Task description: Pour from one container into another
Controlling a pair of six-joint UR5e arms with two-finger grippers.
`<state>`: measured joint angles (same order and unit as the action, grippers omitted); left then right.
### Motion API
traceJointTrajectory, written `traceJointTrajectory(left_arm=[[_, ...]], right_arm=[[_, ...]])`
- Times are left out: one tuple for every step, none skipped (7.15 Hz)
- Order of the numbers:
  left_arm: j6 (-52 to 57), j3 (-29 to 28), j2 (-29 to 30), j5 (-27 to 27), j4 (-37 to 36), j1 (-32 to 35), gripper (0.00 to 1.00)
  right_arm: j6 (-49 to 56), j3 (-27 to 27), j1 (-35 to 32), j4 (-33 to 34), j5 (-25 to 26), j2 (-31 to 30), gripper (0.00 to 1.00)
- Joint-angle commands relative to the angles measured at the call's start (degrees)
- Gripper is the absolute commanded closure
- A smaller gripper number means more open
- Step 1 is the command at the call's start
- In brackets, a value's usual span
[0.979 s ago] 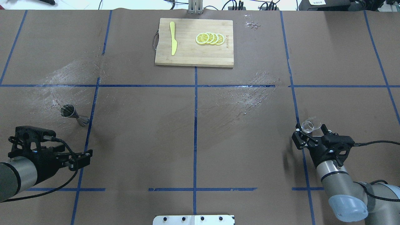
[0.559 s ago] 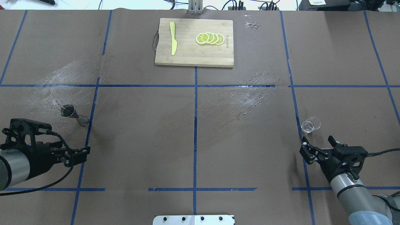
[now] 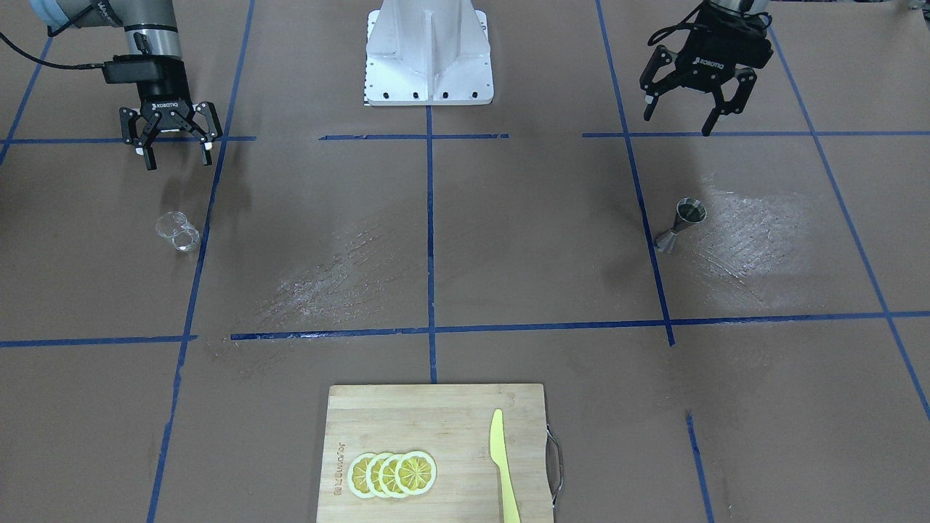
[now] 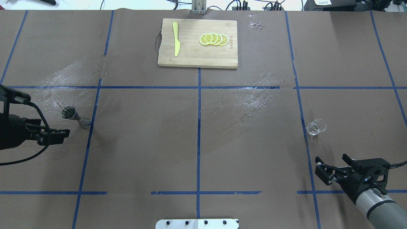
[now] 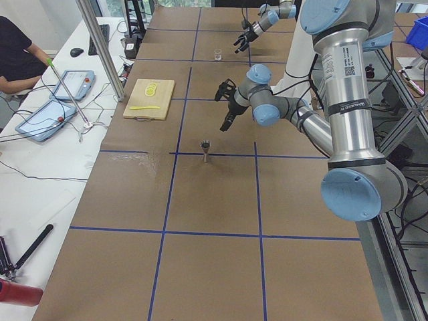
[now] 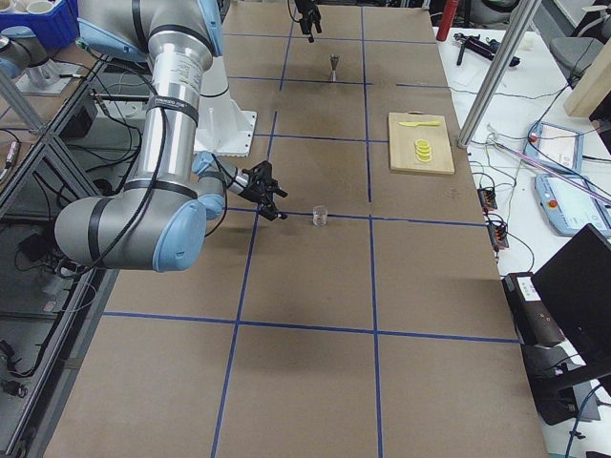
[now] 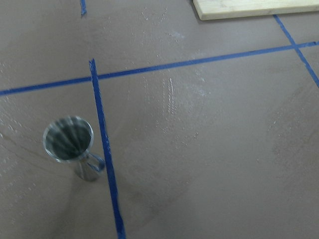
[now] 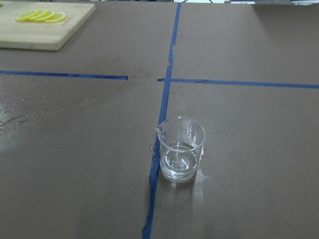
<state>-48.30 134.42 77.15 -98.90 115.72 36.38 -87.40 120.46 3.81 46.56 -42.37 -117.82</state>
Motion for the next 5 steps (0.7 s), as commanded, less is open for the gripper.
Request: traceJointTrajectory(left_arm=[[2.2, -0.5, 0.7, -2.0, -0.8, 1.9, 0.00], [4.9, -0.6, 1.1, -3.6, -1.4, 2.4, 0.00], [9.1, -1.1, 2.5, -5.1, -3.4, 5.7, 0.00], [12.7, -1.7, 4.4, -5.2, -5.8, 7.8, 0.00], [16.1, -2.4, 5.5, -6.1, -7.7, 9.2, 0.00]], right_arm=[[0.0, 8.7, 0.0, 0.8, -9.3, -6.8, 0.00], [0.2, 10.9, -0.6, 1.8, -12.4, -8.0, 0.00], [0.7, 13.5, -5.2, 6.7, -19.6, -7.5, 0.00], [4.7, 15.9, -11.8, 8.8, -28.3, -6.7, 0.00], [11.7, 16.2, -19.6, 8.8, -35.6, -6.0, 0.00]])
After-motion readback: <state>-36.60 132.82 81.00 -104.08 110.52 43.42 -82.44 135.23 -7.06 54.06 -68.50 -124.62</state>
